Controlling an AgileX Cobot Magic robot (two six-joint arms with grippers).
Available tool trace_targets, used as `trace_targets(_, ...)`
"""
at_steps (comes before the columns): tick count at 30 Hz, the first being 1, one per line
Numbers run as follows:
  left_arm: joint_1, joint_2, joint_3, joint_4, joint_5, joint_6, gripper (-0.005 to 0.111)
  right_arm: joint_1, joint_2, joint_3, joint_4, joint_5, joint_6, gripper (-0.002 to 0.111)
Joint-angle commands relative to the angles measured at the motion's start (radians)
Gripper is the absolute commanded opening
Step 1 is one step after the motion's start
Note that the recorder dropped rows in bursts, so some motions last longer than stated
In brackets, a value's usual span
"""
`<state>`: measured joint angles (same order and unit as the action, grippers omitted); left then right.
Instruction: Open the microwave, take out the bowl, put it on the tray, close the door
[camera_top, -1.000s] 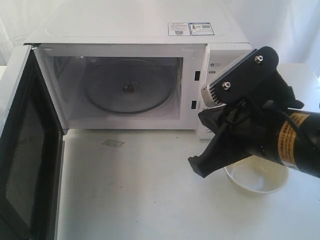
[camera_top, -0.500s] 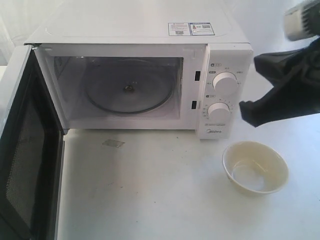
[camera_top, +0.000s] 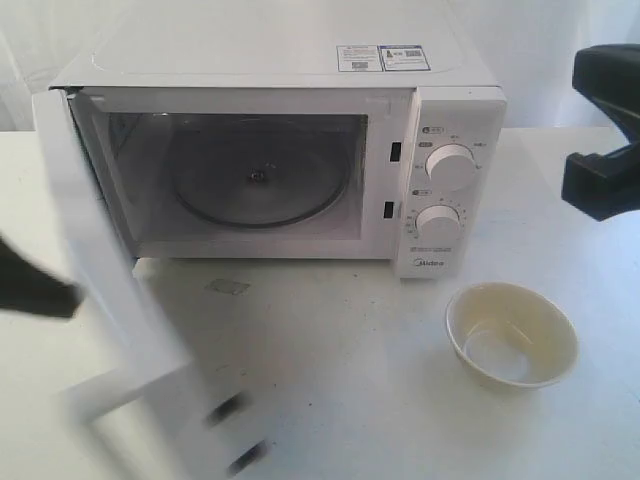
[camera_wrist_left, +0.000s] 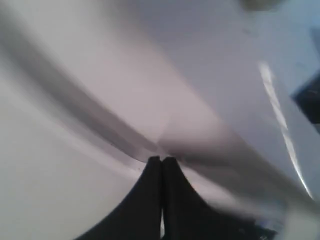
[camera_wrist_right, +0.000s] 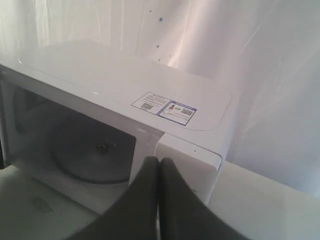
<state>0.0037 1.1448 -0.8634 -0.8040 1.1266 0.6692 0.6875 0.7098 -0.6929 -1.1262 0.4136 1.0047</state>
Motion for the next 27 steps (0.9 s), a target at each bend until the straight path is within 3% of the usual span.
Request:
trace_targets(1,-0.118,0.032,-0.015,-0.543,0.094,0.458,0.000,-0.001,0.028,-0.004,-0.003,0.010,0.005,0.000)
trace_targets(7,-0.128,0.029,-0.075,-0.257,0.087,0.299,0.000,-0.001,0.061,-0.004,0.004,0.012,0.005,0.000)
trace_targets(15,-0.128,0.029,-0.075,-0.230,0.017,0.273,0.000,-0.001,0.247,-0.012,-0.021,-0.370,-0.036,0.000)
trace_targets(19,-0.128,0.029,-0.075,-0.227,0.001,0.303,0.000,-0.001,0.395,-0.090,-0.042,-0.286,-0.036,0.000)
trace_targets(27,-0.128,-0.035,-0.075,-0.227,-0.161,0.237,0.000,-0.001,0.665,-0.295,-0.131,-0.197,-0.034,0.000)
